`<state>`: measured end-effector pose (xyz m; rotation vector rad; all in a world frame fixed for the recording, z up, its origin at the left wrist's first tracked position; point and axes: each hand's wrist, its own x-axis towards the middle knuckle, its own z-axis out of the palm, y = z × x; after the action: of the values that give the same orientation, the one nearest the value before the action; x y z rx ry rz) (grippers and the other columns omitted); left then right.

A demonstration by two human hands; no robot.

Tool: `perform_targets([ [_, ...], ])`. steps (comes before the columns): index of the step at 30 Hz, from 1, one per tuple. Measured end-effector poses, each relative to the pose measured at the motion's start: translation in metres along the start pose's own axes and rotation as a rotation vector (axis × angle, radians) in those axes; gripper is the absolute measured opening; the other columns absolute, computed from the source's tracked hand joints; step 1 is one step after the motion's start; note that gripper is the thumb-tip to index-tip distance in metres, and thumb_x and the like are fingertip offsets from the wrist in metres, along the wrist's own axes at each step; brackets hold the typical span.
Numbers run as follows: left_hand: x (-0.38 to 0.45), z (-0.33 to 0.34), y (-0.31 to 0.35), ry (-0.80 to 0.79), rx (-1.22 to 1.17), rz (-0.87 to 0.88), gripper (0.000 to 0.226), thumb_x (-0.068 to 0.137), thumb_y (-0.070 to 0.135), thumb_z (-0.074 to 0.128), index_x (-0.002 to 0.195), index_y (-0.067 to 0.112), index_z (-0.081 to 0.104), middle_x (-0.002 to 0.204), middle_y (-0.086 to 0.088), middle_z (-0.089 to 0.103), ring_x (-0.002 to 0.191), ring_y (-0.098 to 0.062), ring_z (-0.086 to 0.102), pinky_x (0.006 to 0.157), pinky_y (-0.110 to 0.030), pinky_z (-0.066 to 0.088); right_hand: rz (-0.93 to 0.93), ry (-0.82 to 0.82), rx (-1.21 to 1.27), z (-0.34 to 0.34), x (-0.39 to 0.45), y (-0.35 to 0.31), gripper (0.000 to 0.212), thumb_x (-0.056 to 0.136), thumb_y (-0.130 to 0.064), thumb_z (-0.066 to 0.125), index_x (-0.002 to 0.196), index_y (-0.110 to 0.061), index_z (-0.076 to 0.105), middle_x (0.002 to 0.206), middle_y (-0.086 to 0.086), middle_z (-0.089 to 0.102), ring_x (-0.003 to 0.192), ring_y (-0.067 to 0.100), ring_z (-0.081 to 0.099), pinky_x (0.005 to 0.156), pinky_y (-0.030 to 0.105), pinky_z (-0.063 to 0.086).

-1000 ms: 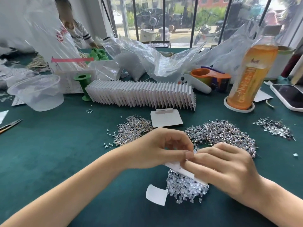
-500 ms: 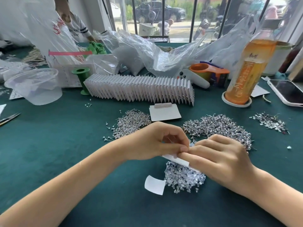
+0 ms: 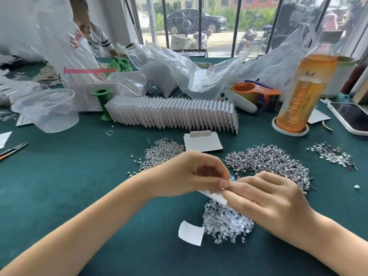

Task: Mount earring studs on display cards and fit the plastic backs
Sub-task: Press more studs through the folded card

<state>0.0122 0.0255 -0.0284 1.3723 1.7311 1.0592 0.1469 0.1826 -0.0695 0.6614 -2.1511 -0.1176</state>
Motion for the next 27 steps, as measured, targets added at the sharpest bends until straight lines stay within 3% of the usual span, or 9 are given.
perform_targets([
  [2,-0.001,0.0,0.0,0.002,0.023,0.006,0.005,0.089,0.01,0.064,0.09,0.013,0.066,0.076,0.005,0.063,0.069,-0.005,0.056,0.067,-0.019,0.045,-0.029,0.0,-0.03,0.0,0.0,-0.002,0.002,0.092,-0.014,0.062,0.092,-0.013,0.063,0.083,0.003,0.073,0.067,0.018,0.069,0.053,0.027,0.053],
  [7,-0.002,0.0,0.001,0.003,0.063,0.022,0.004,0.089,0.01,0.064,0.09,0.011,0.068,0.073,0.014,0.062,0.068,-0.003,0.057,0.068,-0.021,0.047,-0.056,-0.003,-0.051,-0.002,0.0,-0.004,0.012,0.09,-0.014,0.065,0.097,-0.016,0.056,0.081,0.003,0.073,0.068,0.017,0.069,0.054,0.026,0.052],
  [13,-0.003,-0.001,0.003,-0.008,0.101,0.015,0.007,0.086,0.007,0.067,0.093,0.005,0.069,0.079,0.003,0.066,0.07,-0.01,0.059,0.077,-0.037,0.054,-0.061,0.003,-0.075,-0.001,0.001,-0.005,0.011,0.091,-0.013,0.064,0.098,-0.017,0.056,0.079,0.002,0.072,0.066,0.017,0.068,0.053,0.025,0.052],
  [16,-0.001,-0.003,0.004,-0.037,0.083,0.014,0.008,0.085,0.002,0.067,0.093,0.001,0.068,0.083,-0.012,0.068,0.073,-0.019,0.062,0.076,-0.031,0.053,-0.072,0.013,-0.097,-0.001,0.0,-0.005,0.018,0.085,-0.014,0.07,0.097,-0.017,0.057,0.077,0.003,0.071,0.066,0.017,0.068,0.053,0.026,0.052],
  [18,-0.001,-0.004,0.004,-0.053,0.064,0.004,0.008,0.084,0.0,0.067,0.092,0.001,0.068,0.081,-0.011,0.068,0.074,-0.014,0.061,0.072,-0.024,0.052,-0.072,0.012,-0.102,0.0,-0.001,-0.005,0.02,0.084,-0.014,0.071,0.098,-0.017,0.057,0.077,0.003,0.071,0.067,0.017,0.068,0.053,0.026,0.052],
  [20,0.0,-0.003,0.005,-0.035,0.063,0.004,0.008,0.085,0.004,0.067,0.093,0.004,0.069,0.083,-0.009,0.068,0.077,-0.012,0.061,0.072,-0.028,0.051,-0.041,0.016,-0.078,-0.001,0.001,-0.003,0.01,0.089,-0.014,0.067,0.097,-0.016,0.061,0.079,0.002,0.072,0.069,0.017,0.069,0.054,0.026,0.052],
  [23,0.0,-0.009,0.007,0.18,0.021,0.081,0.016,0.091,0.012,0.056,0.102,0.006,0.066,0.094,-0.008,0.068,0.088,-0.014,0.062,0.084,-0.031,0.05,0.209,0.021,0.105,-0.001,0.002,0.001,0.012,0.095,-0.02,0.058,0.091,-0.017,0.068,0.08,-0.001,0.073,0.069,0.013,0.068,0.056,0.027,0.051],
  [25,-0.001,-0.015,0.008,0.332,0.099,0.163,0.021,0.094,0.015,0.054,0.112,0.012,0.062,0.107,-0.001,0.067,0.101,-0.011,0.062,0.093,-0.027,0.048,0.6,0.049,0.296,-0.005,0.008,0.0,0.004,0.092,-0.032,0.059,0.094,-0.028,0.06,0.075,-0.005,0.071,0.062,0.009,0.061,0.053,0.027,0.049],
  [27,-0.003,-0.014,0.007,0.367,0.33,0.231,0.039,0.088,0.018,0.065,0.126,0.02,0.055,0.124,0.007,0.059,0.116,-0.005,0.053,0.101,-0.02,0.039,1.024,0.04,0.607,-0.006,0.016,0.001,0.009,0.087,-0.037,0.065,0.092,-0.034,0.059,0.073,-0.007,0.07,0.062,0.017,0.062,0.052,0.036,0.049],
])
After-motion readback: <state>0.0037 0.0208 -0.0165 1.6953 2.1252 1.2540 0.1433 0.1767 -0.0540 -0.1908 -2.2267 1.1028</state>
